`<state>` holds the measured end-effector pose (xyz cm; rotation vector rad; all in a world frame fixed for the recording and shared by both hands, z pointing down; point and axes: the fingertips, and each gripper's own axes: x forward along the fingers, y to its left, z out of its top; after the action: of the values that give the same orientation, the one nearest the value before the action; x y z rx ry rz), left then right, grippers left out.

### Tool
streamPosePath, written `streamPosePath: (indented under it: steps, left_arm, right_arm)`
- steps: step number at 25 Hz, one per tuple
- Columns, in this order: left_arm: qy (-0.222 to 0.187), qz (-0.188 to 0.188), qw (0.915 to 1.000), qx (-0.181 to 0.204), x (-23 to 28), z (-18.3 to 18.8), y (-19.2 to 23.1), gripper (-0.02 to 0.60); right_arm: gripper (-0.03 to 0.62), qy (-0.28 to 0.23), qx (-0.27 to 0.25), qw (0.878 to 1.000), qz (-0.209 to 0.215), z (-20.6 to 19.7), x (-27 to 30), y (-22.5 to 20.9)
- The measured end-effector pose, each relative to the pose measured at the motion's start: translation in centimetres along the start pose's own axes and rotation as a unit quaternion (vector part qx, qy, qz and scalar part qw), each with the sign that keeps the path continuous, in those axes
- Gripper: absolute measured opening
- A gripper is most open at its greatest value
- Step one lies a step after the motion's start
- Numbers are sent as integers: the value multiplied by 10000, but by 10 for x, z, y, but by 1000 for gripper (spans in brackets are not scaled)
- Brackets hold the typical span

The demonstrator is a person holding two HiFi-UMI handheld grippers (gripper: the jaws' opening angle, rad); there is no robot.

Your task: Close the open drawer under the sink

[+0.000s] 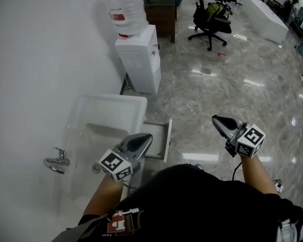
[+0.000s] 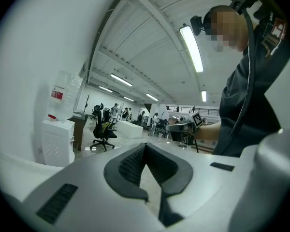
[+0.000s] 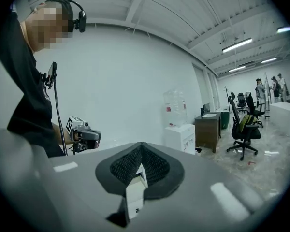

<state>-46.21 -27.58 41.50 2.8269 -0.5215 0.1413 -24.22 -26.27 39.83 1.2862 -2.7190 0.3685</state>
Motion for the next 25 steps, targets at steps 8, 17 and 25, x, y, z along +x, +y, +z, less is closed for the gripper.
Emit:
streamPosePath:
  steps: [8,17,25]
  left_arm:
    - [1160,312,9925,242,95,-77,-3,0]
    - [3330,-13,9330,1365,157,-188,10,2]
    - [4918,-973,8271,2541,203,-288,7,2]
  right_arm:
    - [-3,40,70,9998,156,-39,-22,-77]
    - [-3,72,454,9982,390,-109,-15,-91]
    - [-3,62,880,9959,176,-167,-31,-120]
